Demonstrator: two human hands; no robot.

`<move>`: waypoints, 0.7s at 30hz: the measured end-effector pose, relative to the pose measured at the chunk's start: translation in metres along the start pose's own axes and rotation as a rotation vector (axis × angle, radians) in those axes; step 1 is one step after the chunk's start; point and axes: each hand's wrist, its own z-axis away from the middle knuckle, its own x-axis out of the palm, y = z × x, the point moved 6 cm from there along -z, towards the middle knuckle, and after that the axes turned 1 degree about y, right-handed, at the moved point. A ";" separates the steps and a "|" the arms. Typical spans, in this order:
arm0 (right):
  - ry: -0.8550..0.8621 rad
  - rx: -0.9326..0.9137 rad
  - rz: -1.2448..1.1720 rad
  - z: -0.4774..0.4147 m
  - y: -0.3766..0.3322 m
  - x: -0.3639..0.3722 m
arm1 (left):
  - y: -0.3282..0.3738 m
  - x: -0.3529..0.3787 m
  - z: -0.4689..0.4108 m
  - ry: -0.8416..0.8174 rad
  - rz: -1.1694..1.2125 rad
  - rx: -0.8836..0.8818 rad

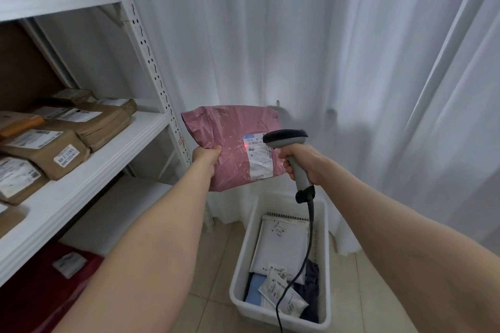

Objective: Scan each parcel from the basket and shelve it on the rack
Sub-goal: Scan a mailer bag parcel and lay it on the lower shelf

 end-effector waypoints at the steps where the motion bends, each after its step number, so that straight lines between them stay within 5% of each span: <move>1: -0.002 -0.006 -0.005 0.009 0.003 0.002 | -0.003 -0.007 0.009 -0.002 0.004 0.005; 13: -0.081 0.035 -0.093 0.128 0.075 0.048 | -0.065 -0.121 0.154 0.078 0.049 -0.032; 21: 0.086 0.016 -0.101 0.155 0.098 0.089 | -0.106 -0.208 0.185 0.077 0.030 -0.133</move>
